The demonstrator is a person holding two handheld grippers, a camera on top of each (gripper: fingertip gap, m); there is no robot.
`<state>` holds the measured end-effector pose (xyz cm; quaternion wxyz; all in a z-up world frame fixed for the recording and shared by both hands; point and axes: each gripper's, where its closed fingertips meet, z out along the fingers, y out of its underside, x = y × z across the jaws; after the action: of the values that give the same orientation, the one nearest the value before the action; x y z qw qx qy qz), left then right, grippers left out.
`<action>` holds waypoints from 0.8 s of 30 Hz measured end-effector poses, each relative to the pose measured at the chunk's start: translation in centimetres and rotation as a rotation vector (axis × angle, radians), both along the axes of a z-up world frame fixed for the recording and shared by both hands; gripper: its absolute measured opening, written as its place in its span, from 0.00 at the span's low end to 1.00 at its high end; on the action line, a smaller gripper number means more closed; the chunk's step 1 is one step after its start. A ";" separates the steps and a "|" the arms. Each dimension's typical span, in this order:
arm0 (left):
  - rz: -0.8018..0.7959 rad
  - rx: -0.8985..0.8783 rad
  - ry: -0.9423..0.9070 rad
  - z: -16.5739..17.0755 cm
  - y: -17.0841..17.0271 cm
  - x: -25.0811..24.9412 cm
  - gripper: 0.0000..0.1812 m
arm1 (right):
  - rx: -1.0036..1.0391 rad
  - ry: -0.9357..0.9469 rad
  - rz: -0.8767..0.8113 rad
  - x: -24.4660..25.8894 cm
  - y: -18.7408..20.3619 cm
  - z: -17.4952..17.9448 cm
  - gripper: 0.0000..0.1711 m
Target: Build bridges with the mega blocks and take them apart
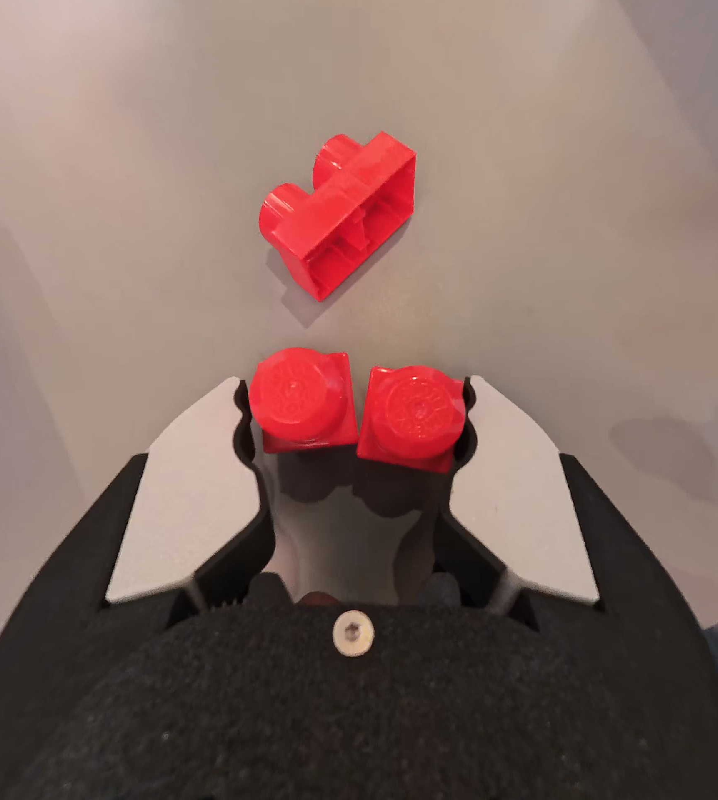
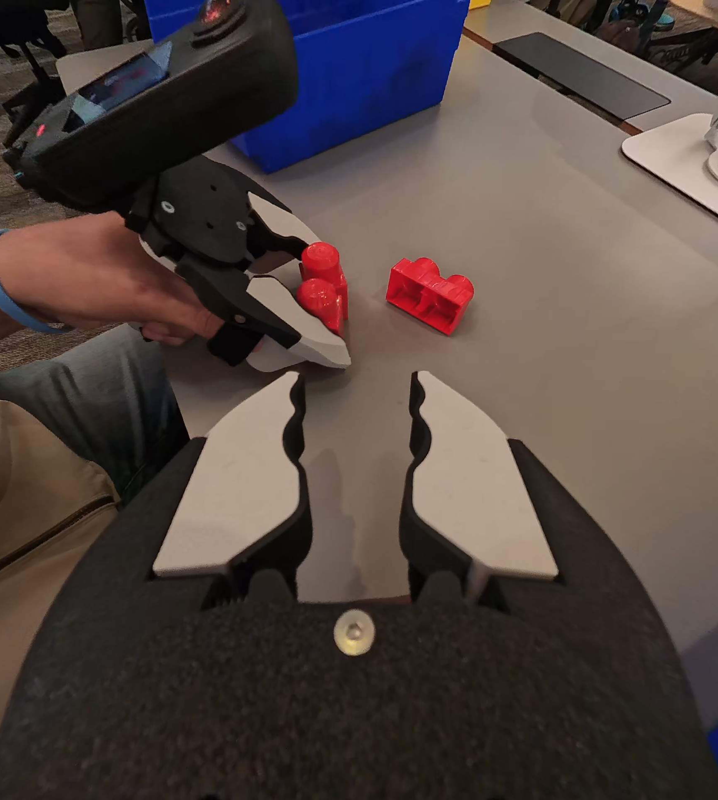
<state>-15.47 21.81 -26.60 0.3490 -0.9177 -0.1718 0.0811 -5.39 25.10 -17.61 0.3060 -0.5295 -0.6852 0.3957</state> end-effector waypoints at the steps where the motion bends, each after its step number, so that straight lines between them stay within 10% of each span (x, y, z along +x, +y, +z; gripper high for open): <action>1: 0.003 0.000 -0.004 0.0 0.1 -0.1 0.50 | 0.000 -0.001 0.001 0.0 0.0 0.0 0.27; 24: 0.050 0.089 0.008 1.8 -1.8 0.0 0.52 | 0.006 -0.037 0.020 0.1 -0.1 -0.9 0.25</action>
<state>-15.51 20.03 -24.77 0.3883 -0.8962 -0.1967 0.0858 -5.28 24.99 -18.51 0.2909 -0.5289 -0.6973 0.3866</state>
